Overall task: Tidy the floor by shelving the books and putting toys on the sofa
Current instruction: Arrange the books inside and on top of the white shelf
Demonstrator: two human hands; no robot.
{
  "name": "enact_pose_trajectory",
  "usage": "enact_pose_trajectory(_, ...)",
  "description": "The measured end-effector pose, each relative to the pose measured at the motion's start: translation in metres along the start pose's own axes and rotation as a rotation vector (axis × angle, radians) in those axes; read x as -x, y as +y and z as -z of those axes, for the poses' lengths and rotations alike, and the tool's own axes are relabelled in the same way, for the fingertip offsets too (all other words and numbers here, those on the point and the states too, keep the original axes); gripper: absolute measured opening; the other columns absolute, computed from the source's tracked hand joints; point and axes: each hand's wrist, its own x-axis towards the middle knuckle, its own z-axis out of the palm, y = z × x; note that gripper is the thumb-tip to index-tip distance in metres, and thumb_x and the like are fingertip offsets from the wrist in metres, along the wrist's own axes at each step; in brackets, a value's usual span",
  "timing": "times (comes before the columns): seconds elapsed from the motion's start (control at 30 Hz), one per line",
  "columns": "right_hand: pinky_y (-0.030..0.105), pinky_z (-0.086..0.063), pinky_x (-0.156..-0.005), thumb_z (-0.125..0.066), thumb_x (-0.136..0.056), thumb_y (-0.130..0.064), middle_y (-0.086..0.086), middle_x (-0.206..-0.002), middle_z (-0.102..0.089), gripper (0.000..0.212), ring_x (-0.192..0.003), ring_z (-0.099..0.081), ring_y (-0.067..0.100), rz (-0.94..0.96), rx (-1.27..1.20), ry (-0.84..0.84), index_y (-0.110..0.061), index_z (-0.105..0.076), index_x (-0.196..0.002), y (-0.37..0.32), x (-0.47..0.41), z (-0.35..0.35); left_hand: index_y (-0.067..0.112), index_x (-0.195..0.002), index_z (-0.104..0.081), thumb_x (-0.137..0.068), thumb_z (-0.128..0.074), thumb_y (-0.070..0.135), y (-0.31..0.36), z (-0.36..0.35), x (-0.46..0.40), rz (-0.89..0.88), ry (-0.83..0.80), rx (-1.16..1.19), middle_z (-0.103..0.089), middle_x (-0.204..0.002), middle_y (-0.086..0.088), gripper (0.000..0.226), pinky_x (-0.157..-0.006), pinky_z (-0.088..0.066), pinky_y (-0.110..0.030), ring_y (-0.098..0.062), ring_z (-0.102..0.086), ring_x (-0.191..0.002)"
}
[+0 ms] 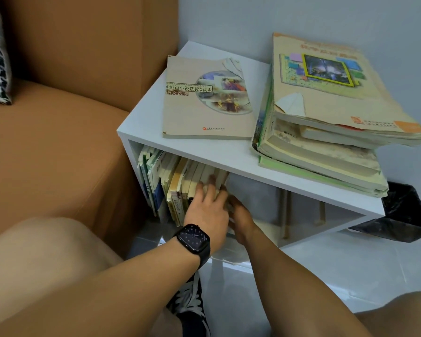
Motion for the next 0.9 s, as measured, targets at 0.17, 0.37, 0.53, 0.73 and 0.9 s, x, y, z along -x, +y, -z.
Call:
enact_pose_trajectory(0.17, 0.043, -0.047, -0.106, -0.051, -0.093, -0.060, -0.004, -0.117, -0.075, 0.043, -0.114, -0.066, 0.019, -0.103, -0.015, -0.090, -0.034, -0.068, -0.123, -0.005, -0.003, -0.003, 0.018, -0.143, -0.049, -0.095, -0.050, 0.036, 0.000, 0.006, -0.004, 0.017, 0.046, 0.086, -0.024, -0.155, -0.010, 0.051, -0.118, -0.016, -0.054, -0.040, -0.014, -0.145)
enact_pose_trajectory(0.37, 0.048, -0.045, -0.107, -0.050, -0.093, -0.053, 0.003, -0.117, -0.074, 0.042, -0.115, -0.064, 0.025, -0.056, -0.054, 0.031, -0.028, -0.071, -0.119, 0.006, -0.012, 0.001, 0.019, -0.142, -0.048, -0.093, -0.052, 0.036, -0.005, 0.006, -0.004, 0.010, 0.061, 0.111, -0.025, -0.157, -0.011, 0.052, -0.117, -0.019, -0.055, -0.040, -0.015, -0.145)
enact_pose_trajectory(0.53, 0.051, -0.048, -0.104, -0.052, -0.092, -0.054, -0.001, -0.120, -0.073, 0.044, -0.115, -0.064, 0.023, -0.068, -0.067, 0.116, -0.030, -0.067, -0.125, 0.011, -0.014, 0.010, 0.019, -0.142, -0.048, -0.094, -0.053, 0.036, -0.007, 0.011, -0.002, 0.006, 0.056, 0.138, -0.027, -0.155, -0.011, 0.051, -0.116, -0.021, -0.054, -0.040, -0.019, -0.143)
enact_pose_trajectory(0.73, 0.053, -0.056, -0.094, -0.050, -0.095, -0.039, 0.003, -0.104, -0.073, 0.029, -0.099, -0.066, 0.027, -0.011, 0.058, 0.234, -0.022, -0.070, -0.107, 0.010, -0.009, 0.025, 0.019, -0.136, -0.052, -0.094, -0.049, 0.034, -0.009, 0.026, -0.002, 0.007, 0.044, 0.216, -0.042, -0.145, -0.013, 0.045, -0.112, -0.026, -0.050, -0.037, -0.033, -0.135)
enact_pose_trajectory(0.9, 0.019, -0.045, -0.067, -0.043, -0.103, -0.024, 0.000, -0.100, -0.068, 0.023, -0.079, -0.057, 0.011, 0.179, 0.882, 0.260, -0.020, -0.064, -0.094, -0.019, 0.032, 0.023, 0.020, -0.130, -0.057, -0.093, -0.049, 0.035, -0.015, 0.048, 0.007, -0.001, 0.085, 0.320, -0.053, -0.134, -0.010, 0.040, -0.105, -0.034, -0.045, -0.033, -0.044, -0.125)
